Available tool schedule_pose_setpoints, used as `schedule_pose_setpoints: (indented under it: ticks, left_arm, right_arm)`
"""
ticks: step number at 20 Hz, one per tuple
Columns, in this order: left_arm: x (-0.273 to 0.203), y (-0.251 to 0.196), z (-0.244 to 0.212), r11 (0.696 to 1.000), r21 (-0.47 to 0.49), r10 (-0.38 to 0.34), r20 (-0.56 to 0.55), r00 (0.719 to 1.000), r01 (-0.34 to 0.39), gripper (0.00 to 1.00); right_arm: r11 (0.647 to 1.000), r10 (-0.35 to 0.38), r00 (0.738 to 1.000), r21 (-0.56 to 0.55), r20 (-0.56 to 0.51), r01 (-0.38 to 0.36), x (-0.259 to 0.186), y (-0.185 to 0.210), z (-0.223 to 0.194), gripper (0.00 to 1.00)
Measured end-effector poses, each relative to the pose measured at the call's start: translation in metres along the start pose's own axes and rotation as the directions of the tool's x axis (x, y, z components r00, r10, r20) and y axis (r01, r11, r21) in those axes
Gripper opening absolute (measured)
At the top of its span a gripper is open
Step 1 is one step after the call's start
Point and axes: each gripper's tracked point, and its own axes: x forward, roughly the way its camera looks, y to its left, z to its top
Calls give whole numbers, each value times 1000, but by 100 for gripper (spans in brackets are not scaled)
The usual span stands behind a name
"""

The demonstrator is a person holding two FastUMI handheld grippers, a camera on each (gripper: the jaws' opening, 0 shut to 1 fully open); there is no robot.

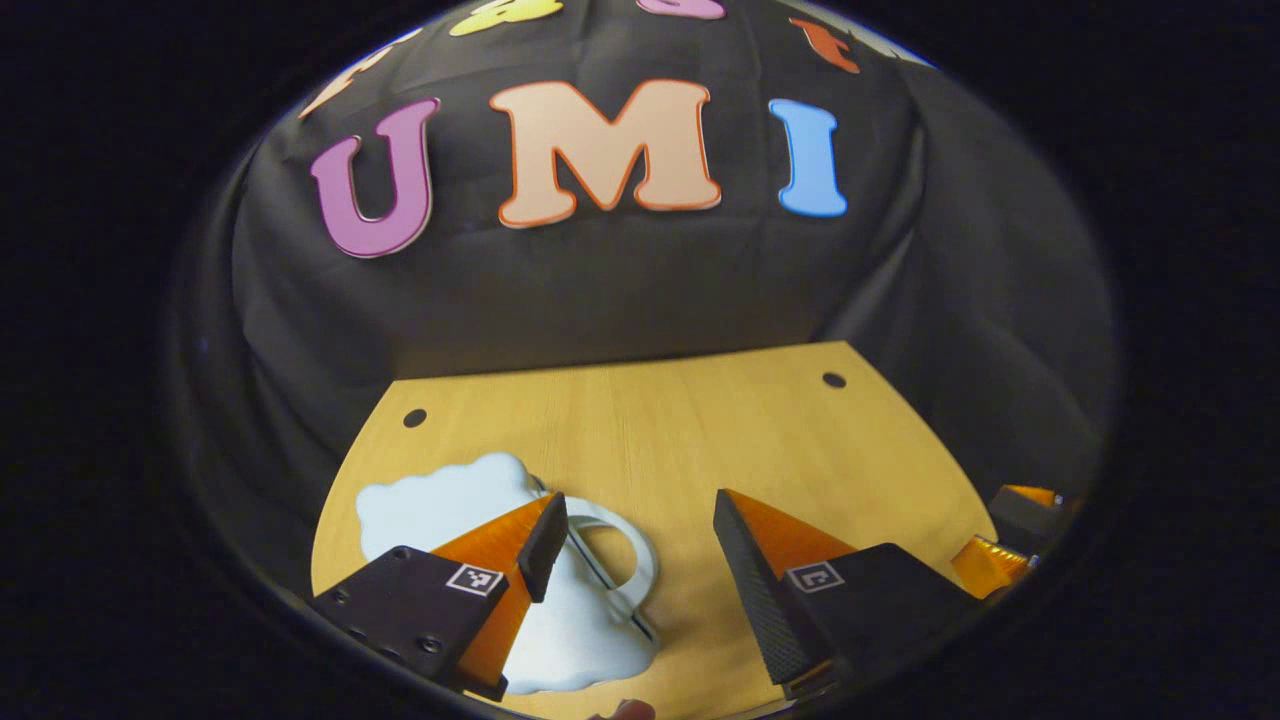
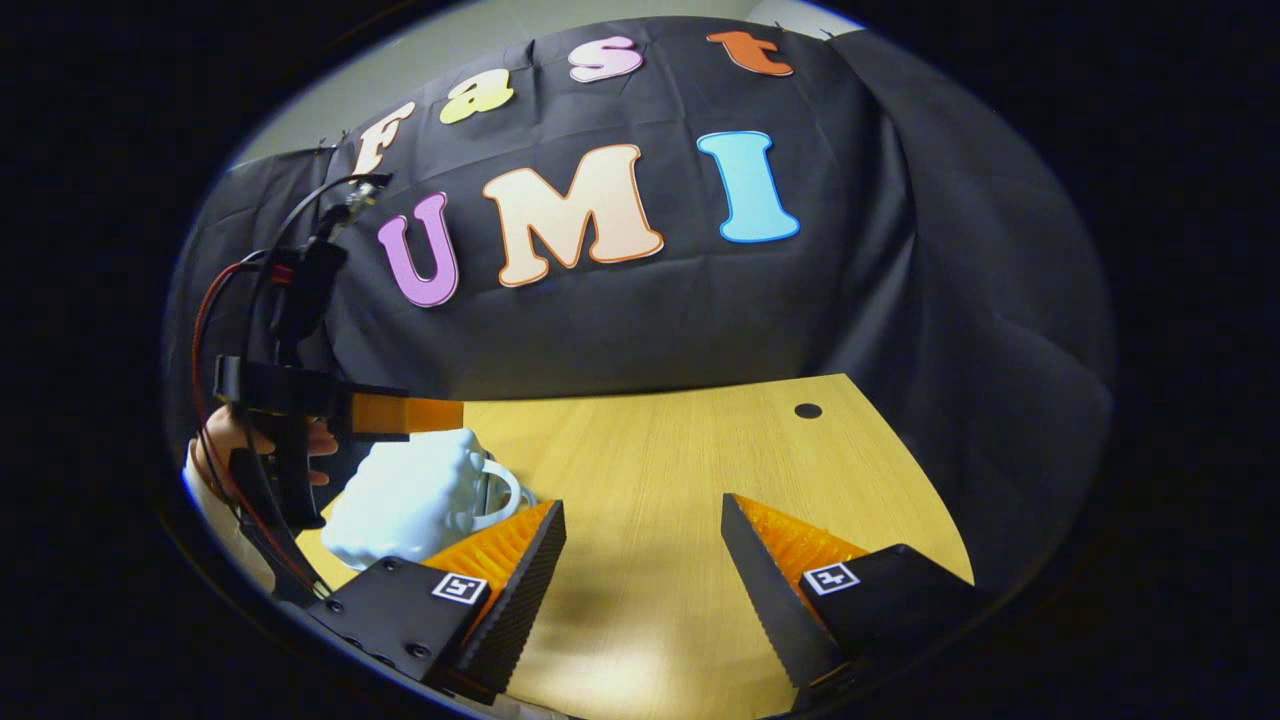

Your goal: First open the suitcase, pack the skin care products into it, and then close the suitcase.

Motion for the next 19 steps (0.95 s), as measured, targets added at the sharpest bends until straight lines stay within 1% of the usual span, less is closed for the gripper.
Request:
schedule_pose_setpoints:
  ticks: [3, 5, 6, 8, 9, 10, 12, 15, 19]
  left_arm:
    - [-35, -7, 6, 996, -84, -22, 93, 995, 30, 88]
    - [-53, -8, 2, 989, -141, -26, 124, 992, 43, 87]
    - [-60, -7, -5, 988, -151, -28, 120, 992, 46, 86]
    - [-72, -3, -13, 989, -142, -28, 118, 993, 45, 87]
    - [-75, 1, -18, 991, -127, -28, 107, 994, 41, 90]
    - [-78, 3, -26, 992, -117, -30, 96, 995, 41, 90]
    - [-80, 3, -31, 994, -96, -38, 81, 996, 45, 91]
    - [-84, 2, -40, 993, -96, -65, 72, 995, 72, 91]
    - [-94, 12, -52, 993, -90, -70, 53, 996, 74, 91]
  right_arm:
    - [1000, -8, 1000, 11, 30, 8, -8, -1, 8, 98]
    - [1000, -13, 998, 21, 62, 12, -16, 1, 17, 99]
    - [1000, -18, 997, 23, 80, 16, -20, 2, 22, 99]
    - [999, -29, 992, 26, 121, 26, -27, 4, 31, 99]
    - [999, -33, 990, 27, 137, 29, -31, 7, 33, 98]
    - [999, -37, 989, 26, 144, 34, -33, 10, 34, 98]
    - [999, -46, 987, 11, 151, 45, -38, 16, 34, 98]
    - [998, -57, 986, -24, 159, 62, -47, 24, 34, 98]
    - [995, -69, 982, -56, 177, 80, -57, 36, 37, 98]
